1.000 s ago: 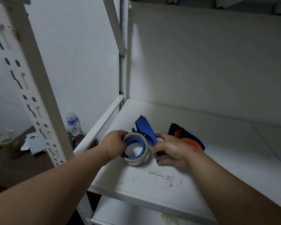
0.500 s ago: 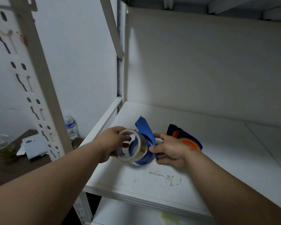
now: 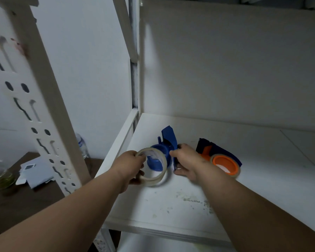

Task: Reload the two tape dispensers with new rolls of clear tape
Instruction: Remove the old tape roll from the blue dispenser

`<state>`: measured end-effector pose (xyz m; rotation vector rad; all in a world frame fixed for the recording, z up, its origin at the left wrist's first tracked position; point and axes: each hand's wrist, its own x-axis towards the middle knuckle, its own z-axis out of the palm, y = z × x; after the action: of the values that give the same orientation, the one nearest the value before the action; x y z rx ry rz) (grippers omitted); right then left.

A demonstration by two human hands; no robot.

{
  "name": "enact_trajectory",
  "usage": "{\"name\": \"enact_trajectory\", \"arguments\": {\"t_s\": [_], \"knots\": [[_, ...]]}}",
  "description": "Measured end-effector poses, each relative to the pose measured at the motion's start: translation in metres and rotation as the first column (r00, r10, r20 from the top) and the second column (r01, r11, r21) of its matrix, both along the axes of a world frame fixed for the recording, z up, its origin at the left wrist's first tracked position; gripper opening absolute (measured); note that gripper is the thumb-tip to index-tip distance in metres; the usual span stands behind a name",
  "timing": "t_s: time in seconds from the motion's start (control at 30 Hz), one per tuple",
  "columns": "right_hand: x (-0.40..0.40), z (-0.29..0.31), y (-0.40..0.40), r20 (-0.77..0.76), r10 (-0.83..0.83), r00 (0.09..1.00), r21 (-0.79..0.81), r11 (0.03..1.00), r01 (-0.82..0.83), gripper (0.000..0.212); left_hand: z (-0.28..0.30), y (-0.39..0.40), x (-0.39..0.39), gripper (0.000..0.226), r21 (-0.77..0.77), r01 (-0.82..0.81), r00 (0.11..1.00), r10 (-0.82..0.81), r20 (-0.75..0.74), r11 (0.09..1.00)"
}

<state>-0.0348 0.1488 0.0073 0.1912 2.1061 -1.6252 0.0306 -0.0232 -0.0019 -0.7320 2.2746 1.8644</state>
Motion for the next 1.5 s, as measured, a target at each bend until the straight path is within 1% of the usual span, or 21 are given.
{"name": "enact_trajectory", "arguments": {"t_s": [0.1,0.23,0.3,0.37,0.43,0.5,0.53,0.6,0.67,0.7,0.73,0.8,0.83,0.87,0.97,1.0,1.07,1.2,1.3,1.37,1.5], "knots": [[-0.005,0.001,0.003,-0.077,-0.080,0.994,0.044,0.996,0.084,0.021,-0.010,-0.003,0.001,0.016,-0.090,0.032,0.999,-0.028,0.046,0.995],[-0.011,0.005,0.007,-0.266,-0.202,0.942,0.009,0.977,0.212,0.027,-0.020,-0.005,-0.003,0.027,-0.232,0.032,0.997,-0.013,0.080,0.972],[-0.012,0.010,0.010,-0.318,-0.219,0.923,-0.008,0.974,0.228,0.031,-0.020,-0.002,-0.010,0.041,-0.205,-0.030,0.996,0.046,0.076,0.978],[-0.011,0.015,0.014,-0.339,-0.219,0.915,-0.022,0.974,0.225,0.032,-0.019,0.004,-0.017,0.052,-0.104,-0.103,0.991,0.111,0.079,0.989],[-0.007,0.018,0.017,-0.341,-0.223,0.913,-0.048,0.974,0.220,0.036,-0.018,0.010,-0.026,0.056,-0.037,-0.132,0.989,0.134,0.058,0.990],[-0.003,0.020,0.022,-0.315,-0.220,0.923,-0.079,0.976,0.205,0.040,-0.017,0.016,-0.033,0.050,-0.068,-0.082,0.996,0.084,0.031,0.994],[0.000,0.021,0.025,-0.297,-0.206,0.932,-0.088,0.978,0.188,0.040,-0.017,0.019,-0.035,0.046,-0.109,-0.038,0.999,0.040,0.025,0.993],[0.006,0.023,0.030,-0.247,-0.174,0.953,-0.136,0.980,0.144,0.039,-0.015,0.022,-0.039,0.046,-0.281,0.041,0.999,-0.036,0.025,0.959],[0.011,0.023,0.034,-0.187,-0.149,0.971,-0.204,0.973,0.110,0.038,-0.012,0.021,-0.042,0.053,-0.430,0.033,0.999,-0.034,0.004,0.902],[0.013,0.023,0.035,-0.167,-0.139,0.976,-0.224,0.969,0.100,0.038,-0.009,0.021,-0.043,0.056,-0.441,0.004,1.000,-0.014,-0.020,0.898],[0.015,0.022,0.036,-0.155,-0.134,0.979,-0.238,0.967,0.094,0.037,-0.005,0.021,-0.043,0.057,-0.395,-0.022,0.999,0.003,-0.049,0.919],[0.017,0.022,0.037,-0.145,-0.129,0.981,-0.257,0.962,0.088,0.035,0.002,0.025,-0.041,0.052,-0.173,-0.030,0.995,0.013,-0.099,0.984],[0.018,0.022,0.038,-0.143,-0.126,0.982,-0.268,0.960,0.084,0.036,0.005,0.027,-0.040,0.049,-0.072,-0.022,0.993,0.013,-0.119,0.997],[0.019,0.022,0.038,-0.142,-0.122,0.982,-0.280,0.957,0.079,0.037,0.008,0.028,-0.038,0.047,-0.030,-0.013,0.991,0.009,-0.134,0.999],[0.024,0.026,0.037,-0.140,-0.121,0.983,-0.309,0.948,0.073,0.041,0.016,0.025,-0.035,0.038,-0.083,0.030,0.982,-0.045,-0.181,0.996],[0.027,0.028,0.038,-0.147,-0.123,0.981,-0.310,0.948,0.072,0.041,0.018,0.024,-0.035,0.038,-0.063,0.067,0.981,-0.077,-0.180,0.996],[0.030,0.030,0.039,-0.156,-0.124,0.980,-0.311,0.948,0.071,0.042,0.023,0.023,-0.035,0.042,0.071,0.128,0.982,-0.116,-0.147,0.989],[0.042,0.037,0.050,-0.171,-0.152,0.973,-0.323,0.942,0.091,0.041,0.035,0.037,-0.029,0.031,0.411,0.179,0.983,-0.146,-0.112,0.894],[0.050,0.040,0.070,-0.192,-0.169,0.967,-0.311,0.945,0.103,0.041,0.044,0.057,-0.024,0.019,0.584,0.189,0.982,-0.157,-0.106,0.789],[0.056,0.042,0.088,-0.206,-0.171,0.963,-0.265,0.958,0.113,0.038,0.049,0.078,-0.018,0.014,0.642,0.217,0.976,-0.178,-0.126,0.735],[0.071,0.046,0.138,-0.254,-0.190,0.948,-0.166,0.975,0.151,0.029,0.060,0.137,-0.004,0.010,0.553,0.373,0.926,-0.262,-0.272,0.745]]}}
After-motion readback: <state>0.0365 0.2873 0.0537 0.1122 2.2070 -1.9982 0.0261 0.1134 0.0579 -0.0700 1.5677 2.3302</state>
